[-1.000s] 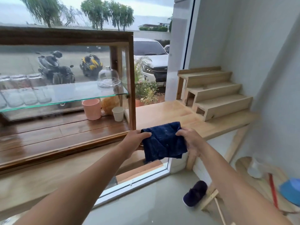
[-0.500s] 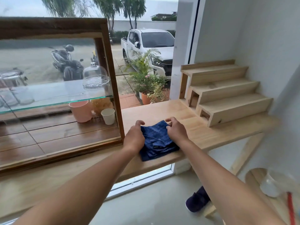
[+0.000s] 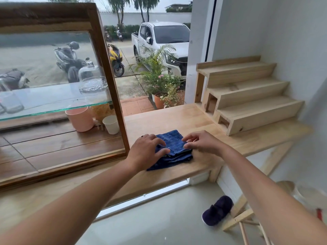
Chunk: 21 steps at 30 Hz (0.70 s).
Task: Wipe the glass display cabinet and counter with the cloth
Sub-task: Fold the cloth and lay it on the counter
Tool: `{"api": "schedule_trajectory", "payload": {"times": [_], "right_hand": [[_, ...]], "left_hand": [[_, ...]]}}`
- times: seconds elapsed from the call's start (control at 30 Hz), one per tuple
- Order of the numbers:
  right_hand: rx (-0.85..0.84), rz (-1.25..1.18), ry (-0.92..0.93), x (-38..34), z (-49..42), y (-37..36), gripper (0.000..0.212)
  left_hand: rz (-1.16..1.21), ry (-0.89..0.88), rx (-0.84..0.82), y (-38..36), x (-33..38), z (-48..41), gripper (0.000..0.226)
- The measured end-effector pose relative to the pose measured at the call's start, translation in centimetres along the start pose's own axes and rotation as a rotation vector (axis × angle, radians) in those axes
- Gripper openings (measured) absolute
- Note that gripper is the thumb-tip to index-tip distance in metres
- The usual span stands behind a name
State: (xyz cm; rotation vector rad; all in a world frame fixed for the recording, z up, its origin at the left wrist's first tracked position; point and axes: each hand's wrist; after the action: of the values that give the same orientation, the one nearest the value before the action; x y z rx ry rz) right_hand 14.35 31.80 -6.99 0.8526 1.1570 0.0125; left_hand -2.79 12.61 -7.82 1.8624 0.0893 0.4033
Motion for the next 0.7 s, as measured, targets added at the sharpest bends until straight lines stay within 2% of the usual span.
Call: {"api": "schedule_trajectory", "payload": {"times": [0.07, 0.13, 0.3, 0.4, 0.5, 0.7], "right_hand": [[-0.053, 0.030, -0.032, 0.2, 0.7, 0.3, 0.035], [-0.026, 0.061, -0.039, 0.4, 0.9, 0.0, 0.037], [0.050, 0.136, -0.045, 0.1, 1.1, -0.7, 0.028], [0.094, 0.132, -0.041, -0.5, 1.4, -0.7, 0.014], [0.116, 0.143, -0.023, -1.2, 1.9, -0.7, 0.020], [0.188, 0.104, 0.048, -3.1, 2.3, -0.5, 0.015]], "left_hand": [[-0.078, -0.030, -0.076, 0.0, 0.5, 0.7, 0.061], [-0.142, -0.022, -0.106, -0.1, 0.9, 0.8, 0.066], [-0.251, -0.073, -0.256, 1.1, 1.4, -0.7, 0.063], [-0.246, -0.105, -0.315, 2.2, 0.7, -0.8, 0.047], [-0.289, -0.113, -0.270, 2.6, 0.5, -0.3, 0.037], [-0.239, 0.000, -0.133, 2.9, 1.1, 0.1, 0.041]]}}
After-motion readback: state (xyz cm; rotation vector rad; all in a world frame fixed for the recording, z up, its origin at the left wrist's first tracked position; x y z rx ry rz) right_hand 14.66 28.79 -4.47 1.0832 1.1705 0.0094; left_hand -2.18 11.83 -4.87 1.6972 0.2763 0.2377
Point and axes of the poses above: each hand's wrist, its own z-axis away from the middle knuckle, its own y-axis out of the back of the hand, x = y × z, and after that the axes turned 2 degrees about x, right-handed
